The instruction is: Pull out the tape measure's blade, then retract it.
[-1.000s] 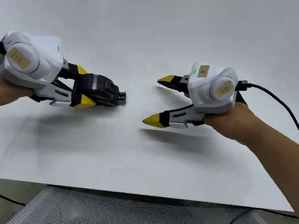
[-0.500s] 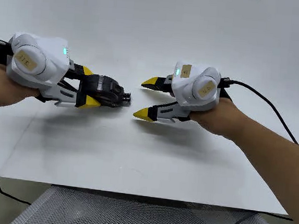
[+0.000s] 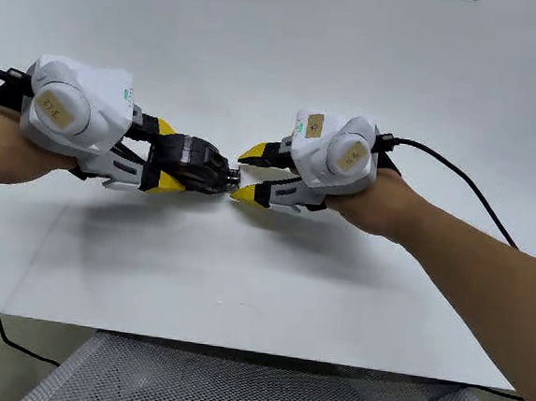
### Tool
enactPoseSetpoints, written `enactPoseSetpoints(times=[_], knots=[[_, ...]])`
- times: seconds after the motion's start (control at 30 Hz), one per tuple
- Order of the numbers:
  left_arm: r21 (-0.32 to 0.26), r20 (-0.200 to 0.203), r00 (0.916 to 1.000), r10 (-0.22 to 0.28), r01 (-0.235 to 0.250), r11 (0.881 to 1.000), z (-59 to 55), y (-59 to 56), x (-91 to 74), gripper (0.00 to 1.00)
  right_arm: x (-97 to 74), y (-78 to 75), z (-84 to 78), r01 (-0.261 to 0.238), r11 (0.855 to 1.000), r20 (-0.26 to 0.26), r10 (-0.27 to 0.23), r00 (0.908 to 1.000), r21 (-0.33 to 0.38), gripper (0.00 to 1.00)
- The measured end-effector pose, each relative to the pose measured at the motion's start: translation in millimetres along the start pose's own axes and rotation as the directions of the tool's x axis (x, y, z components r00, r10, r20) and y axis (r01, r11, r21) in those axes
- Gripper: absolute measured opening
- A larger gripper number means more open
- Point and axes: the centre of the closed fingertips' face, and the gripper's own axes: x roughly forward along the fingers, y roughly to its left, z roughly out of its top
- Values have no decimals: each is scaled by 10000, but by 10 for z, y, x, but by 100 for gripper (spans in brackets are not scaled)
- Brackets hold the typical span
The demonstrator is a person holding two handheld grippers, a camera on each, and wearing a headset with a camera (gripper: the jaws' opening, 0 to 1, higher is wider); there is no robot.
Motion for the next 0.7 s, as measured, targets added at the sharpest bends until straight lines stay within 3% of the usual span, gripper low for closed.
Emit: enactPoseSetpoints(times=[0.27,0.7], knots=[[-142,23,10000,3,-3,9999,-1,-4,-1,28,50,51,-30,-138,9998,-69,137,9999,-149,16],[-217,115,9999,36,-34,9998,5,-2,3,28,92,-7,-66,-129,9997,-36,129,9999,-219,12]])
